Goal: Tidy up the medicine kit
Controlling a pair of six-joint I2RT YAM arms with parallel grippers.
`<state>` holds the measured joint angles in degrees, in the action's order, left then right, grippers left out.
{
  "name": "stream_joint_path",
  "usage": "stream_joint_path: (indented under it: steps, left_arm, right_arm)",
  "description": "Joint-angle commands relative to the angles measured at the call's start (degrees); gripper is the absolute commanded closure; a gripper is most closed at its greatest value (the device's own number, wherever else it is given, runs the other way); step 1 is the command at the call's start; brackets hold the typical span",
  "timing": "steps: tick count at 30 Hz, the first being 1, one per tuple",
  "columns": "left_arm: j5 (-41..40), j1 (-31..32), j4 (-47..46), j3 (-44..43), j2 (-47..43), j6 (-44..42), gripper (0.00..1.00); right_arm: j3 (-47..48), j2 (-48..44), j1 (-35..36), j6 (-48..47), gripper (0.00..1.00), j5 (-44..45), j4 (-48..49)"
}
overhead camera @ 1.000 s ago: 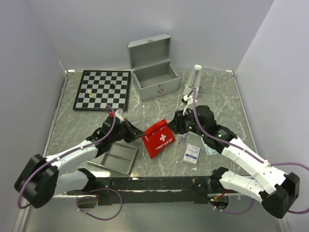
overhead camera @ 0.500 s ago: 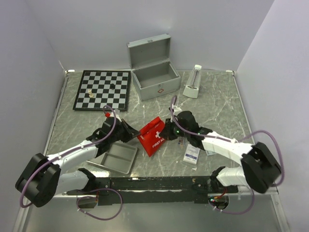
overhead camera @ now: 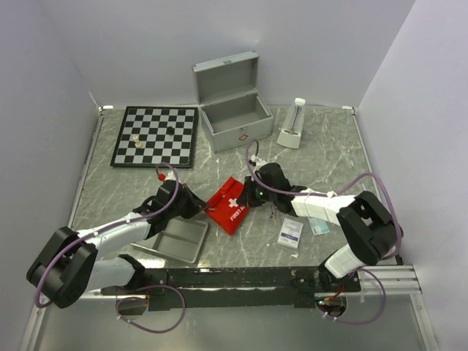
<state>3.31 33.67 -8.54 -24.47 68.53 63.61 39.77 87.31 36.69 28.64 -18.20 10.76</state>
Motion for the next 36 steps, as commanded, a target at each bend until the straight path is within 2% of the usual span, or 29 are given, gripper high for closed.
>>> stream_joint_path:
  steps: [1,5,17,23,26,30,36]
  left_arm:
    - [-1.55,-0.1,-1.13,0.65,0.02,-1.48,0.99]
    - [-1.82,-0.18,-0.96,0.83,-0.33,-1.83,0.99]
    - [-2.61,-0.18,-0.34,1.53,-1.73,-2.79,0.99]
    - [-2.87,-0.18,-0.43,2.41,-2.18,-2.71,0.99]
    - [-2.96,-0.18,-0.43,2.76,-2.26,-2.53,0.99]
    - [-2.96,-0.1,-1.22,3.64,-2.88,-2.27,0.99]
    - [-2.7,-0.1,-2.01,4.17,-2.09,-2.27,0.99]
  right_arm:
    - [1.27,-7.84,-0.48,-1.31,0.89,2.99,2.07]
    - [5.04,-7.16,-0.56,-2.36,0.89,3.96,-0.65]
    - [7.61,9.81,-1.44,-0.43,0.91,0.62,1.1]
    - [8.48,9.2,-1.53,-2.19,0.91,2.55,-2.15]
    - [5.33,3.51,-1.53,-1.58,0.9,2.9,1.7]
    - [5.58,-1.96,-0.74,-1.66,0.89,3.08,2.42]
    - [8.66,2.42,-0.48,-0.43,0.89,-1.13,2.77]
